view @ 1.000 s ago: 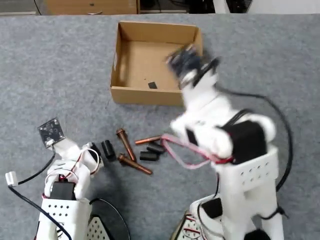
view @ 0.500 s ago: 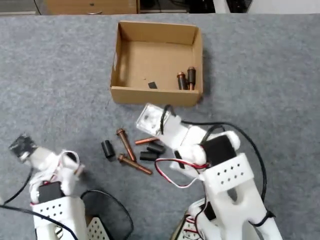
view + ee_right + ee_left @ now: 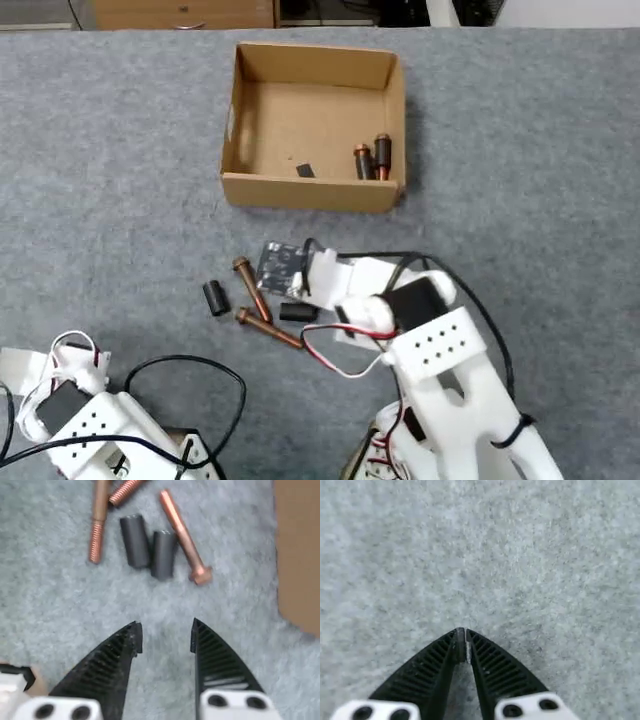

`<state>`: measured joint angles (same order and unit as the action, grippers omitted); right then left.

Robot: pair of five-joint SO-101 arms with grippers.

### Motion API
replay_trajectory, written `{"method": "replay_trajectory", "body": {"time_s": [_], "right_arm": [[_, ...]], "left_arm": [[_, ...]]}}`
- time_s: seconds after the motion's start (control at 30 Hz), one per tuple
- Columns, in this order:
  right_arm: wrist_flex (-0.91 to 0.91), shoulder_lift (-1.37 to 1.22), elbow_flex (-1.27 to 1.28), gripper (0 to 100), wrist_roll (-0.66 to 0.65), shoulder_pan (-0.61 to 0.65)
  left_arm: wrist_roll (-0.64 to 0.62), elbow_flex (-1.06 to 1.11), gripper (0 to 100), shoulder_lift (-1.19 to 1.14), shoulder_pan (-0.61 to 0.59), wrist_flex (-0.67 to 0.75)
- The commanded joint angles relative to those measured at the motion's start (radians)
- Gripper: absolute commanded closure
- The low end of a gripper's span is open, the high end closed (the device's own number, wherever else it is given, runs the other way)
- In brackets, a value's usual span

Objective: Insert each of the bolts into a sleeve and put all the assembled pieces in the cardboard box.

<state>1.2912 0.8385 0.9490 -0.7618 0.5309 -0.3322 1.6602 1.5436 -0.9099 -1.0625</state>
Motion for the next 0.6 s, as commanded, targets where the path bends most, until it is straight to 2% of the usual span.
{"method": "replay_trajectory", "body": {"time_s": [0.0,0.13,0.57], "right_arm": [[-0.069,-0.047,-0.002,83.9,-0.005,0.061],[-0.147,-0.182,-0.027,83.9,0.034,0.061],[-0.284,-0.621,-0.243,83.9,0.032,0.044]], "left_arm": [[0.014,-0.058,98,0.005,-0.012,0.023],[0.014,-0.058,98,0.005,-0.012,0.023],[0.014,-0.057,98,0.004,-0.011,0.021]]}}
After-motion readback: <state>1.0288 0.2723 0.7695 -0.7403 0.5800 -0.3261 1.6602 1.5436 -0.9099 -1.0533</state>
